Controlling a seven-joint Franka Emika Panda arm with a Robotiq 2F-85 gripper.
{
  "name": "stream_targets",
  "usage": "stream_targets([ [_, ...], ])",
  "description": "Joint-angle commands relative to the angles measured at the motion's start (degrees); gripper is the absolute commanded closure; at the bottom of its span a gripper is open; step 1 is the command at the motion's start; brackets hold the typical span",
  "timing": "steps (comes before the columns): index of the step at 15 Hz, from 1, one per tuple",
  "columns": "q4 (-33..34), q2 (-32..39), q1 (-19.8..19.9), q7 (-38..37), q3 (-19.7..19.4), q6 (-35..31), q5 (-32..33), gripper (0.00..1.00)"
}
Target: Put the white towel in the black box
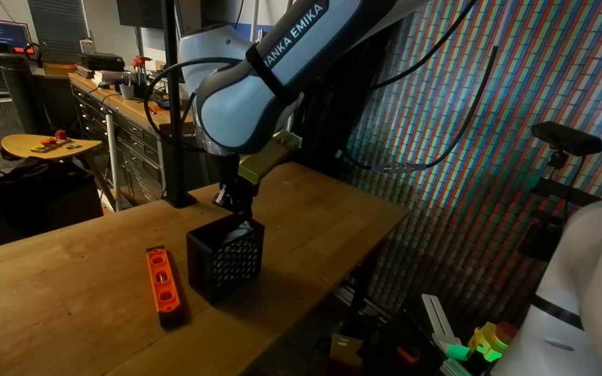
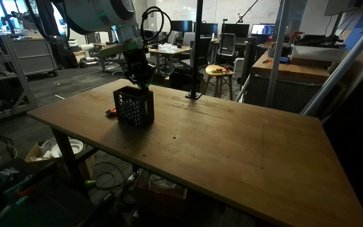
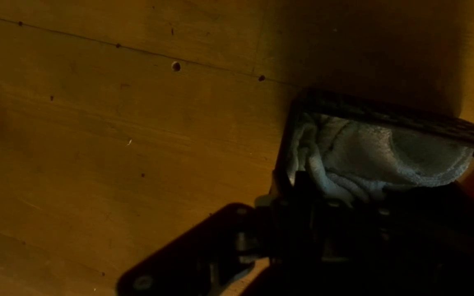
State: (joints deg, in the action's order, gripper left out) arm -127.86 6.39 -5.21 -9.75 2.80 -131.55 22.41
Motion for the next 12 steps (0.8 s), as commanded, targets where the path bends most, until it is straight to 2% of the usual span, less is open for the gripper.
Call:
stream_targets([
  [1, -0.79, 0.42, 0.12, 0.23, -0.01, -1.97, -0.9, 0.9],
  [12, -0.65, -0.13, -0.4, -0.3, 0.39, -1.17, -0.57, 0.9],
])
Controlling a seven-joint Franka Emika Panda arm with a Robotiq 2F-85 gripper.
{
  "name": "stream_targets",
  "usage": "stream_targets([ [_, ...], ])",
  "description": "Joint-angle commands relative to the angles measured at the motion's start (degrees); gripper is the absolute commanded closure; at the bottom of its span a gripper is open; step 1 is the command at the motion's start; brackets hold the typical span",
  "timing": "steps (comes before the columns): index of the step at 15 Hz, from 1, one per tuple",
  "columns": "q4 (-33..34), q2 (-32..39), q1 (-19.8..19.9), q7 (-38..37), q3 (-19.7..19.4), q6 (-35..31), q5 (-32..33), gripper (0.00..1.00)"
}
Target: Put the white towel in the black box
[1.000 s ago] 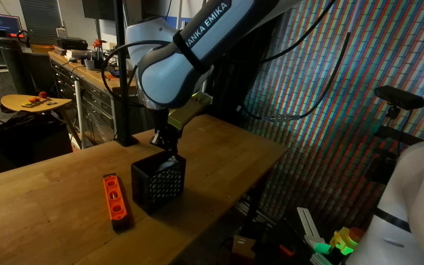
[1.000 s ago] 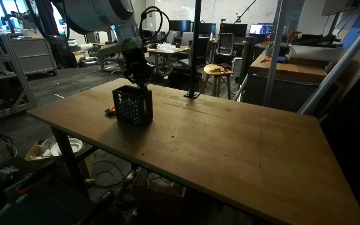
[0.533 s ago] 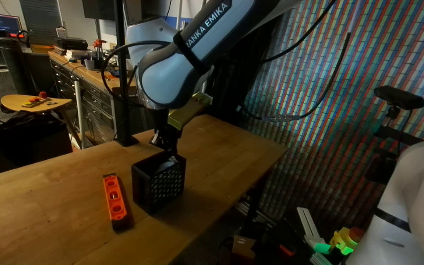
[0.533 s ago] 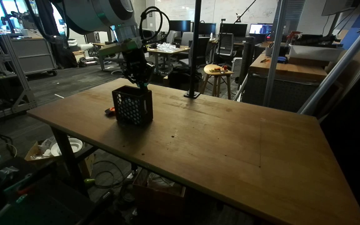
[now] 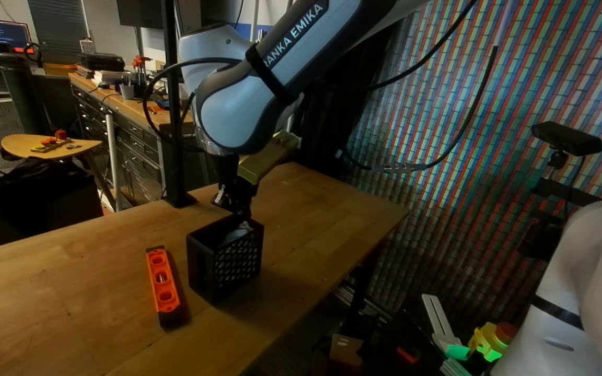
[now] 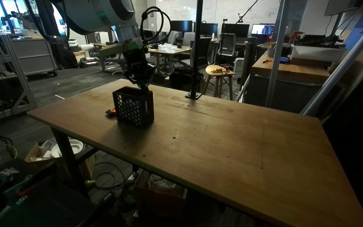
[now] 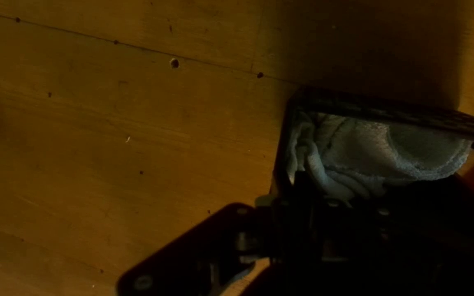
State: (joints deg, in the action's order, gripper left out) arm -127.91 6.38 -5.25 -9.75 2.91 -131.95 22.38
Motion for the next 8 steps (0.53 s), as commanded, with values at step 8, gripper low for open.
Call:
stream_targets([
  [8, -0.33, -0.29, -1.22, -0.88, 1.13, 0.06, -0.27, 0.9],
])
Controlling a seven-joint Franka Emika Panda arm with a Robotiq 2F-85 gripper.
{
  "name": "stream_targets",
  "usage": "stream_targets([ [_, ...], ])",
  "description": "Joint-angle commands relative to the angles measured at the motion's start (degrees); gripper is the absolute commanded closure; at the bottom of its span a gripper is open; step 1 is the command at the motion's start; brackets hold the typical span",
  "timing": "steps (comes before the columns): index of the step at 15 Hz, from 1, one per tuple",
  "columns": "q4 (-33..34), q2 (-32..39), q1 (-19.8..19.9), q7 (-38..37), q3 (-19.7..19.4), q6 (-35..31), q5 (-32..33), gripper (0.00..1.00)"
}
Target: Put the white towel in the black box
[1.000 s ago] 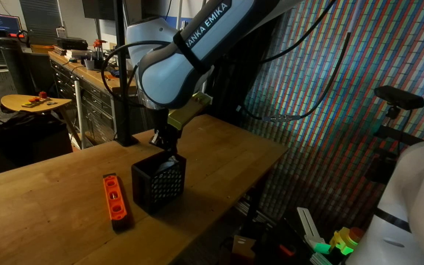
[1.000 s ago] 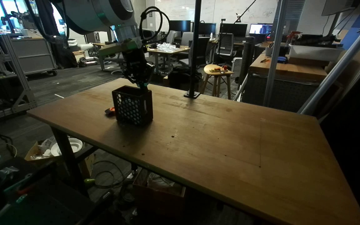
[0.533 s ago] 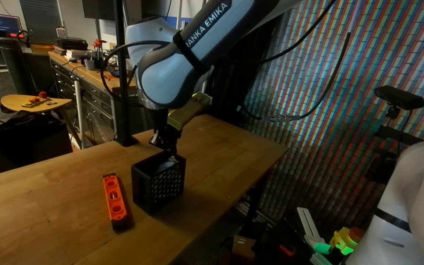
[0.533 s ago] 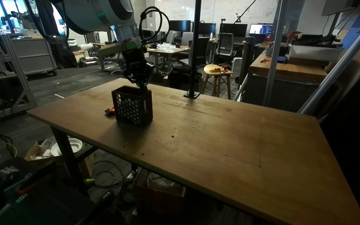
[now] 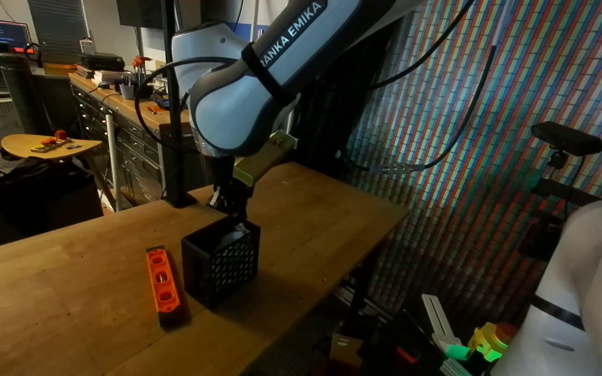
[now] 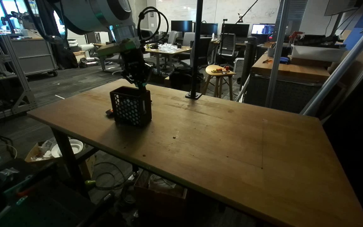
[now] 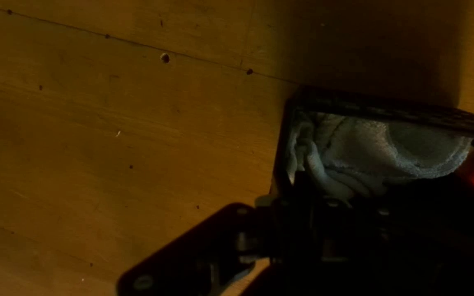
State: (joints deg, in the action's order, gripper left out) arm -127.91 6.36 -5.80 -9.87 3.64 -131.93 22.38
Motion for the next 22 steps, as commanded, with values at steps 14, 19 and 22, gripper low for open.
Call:
stream_targets([
  [14, -0.18, -1.6, -1.52, -1.32, 1.15, 2.94, 0.76, 0.9],
  [19, 0.32, -0.2, -1.39, -0.76, 1.12, 2.24, 0.51, 0.9],
  [22, 0.66, 1.19, -1.02, -0.07, 0.77, 1.11, 0.3, 0.9],
])
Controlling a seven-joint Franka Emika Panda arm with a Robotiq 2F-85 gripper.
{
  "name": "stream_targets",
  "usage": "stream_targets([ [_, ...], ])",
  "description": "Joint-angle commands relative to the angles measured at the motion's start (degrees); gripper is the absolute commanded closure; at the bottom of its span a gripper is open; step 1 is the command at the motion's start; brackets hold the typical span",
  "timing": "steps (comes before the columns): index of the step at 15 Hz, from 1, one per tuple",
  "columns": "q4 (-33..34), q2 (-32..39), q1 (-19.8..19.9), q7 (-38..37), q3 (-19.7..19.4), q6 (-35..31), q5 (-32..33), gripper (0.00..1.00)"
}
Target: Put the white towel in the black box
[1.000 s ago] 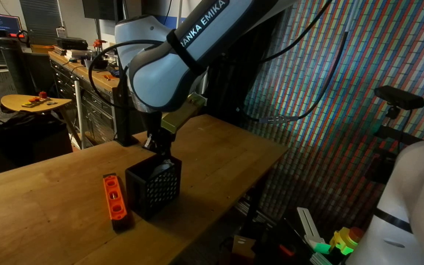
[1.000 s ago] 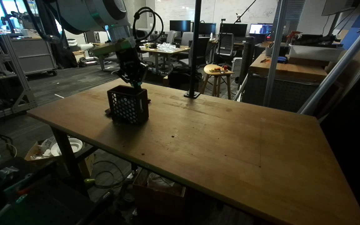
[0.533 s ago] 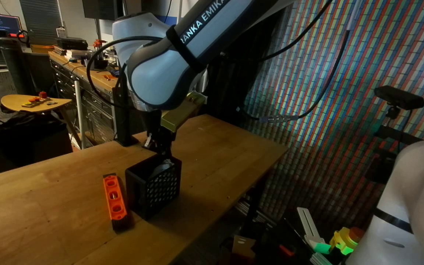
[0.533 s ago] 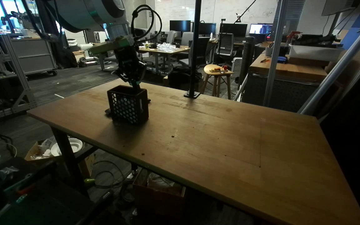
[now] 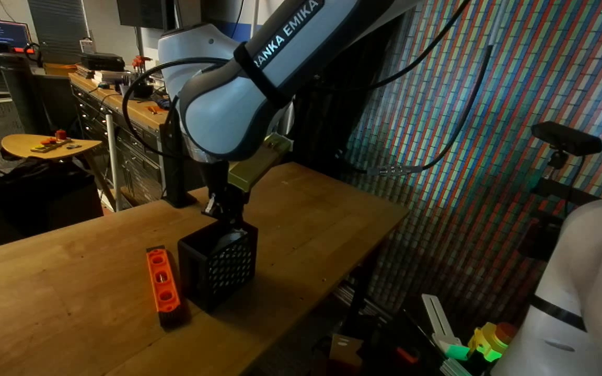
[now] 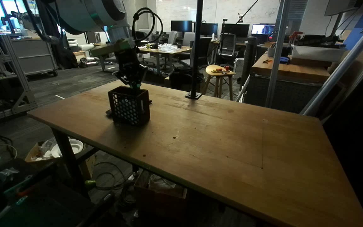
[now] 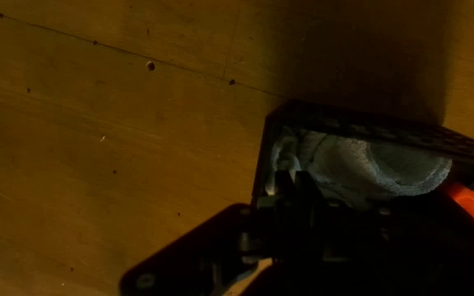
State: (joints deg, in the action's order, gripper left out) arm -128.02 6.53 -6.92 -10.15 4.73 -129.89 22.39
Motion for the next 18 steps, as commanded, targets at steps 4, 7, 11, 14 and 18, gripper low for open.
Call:
stream_targets([
  [4, 1.58, 3.81, 0.82, 1.32, -1.25, -3.13, -0.04, 0.91],
  [7, 2.44, 6.84, 1.1, 1.74, -1.96, -5.89, -0.58, 0.91],
  [11, 3.61, 10.11, 1.27, 2.39, -2.41, -8.35, -1.85, 0.9],
  [14, 3.72, 10.5, 1.4, 2.75, -2.47, -8.91, -2.72, 0.9],
  [18, 3.27, 9.03, 1.03, 2.37, -2.51, -8.22, -2.66, 0.91],
])
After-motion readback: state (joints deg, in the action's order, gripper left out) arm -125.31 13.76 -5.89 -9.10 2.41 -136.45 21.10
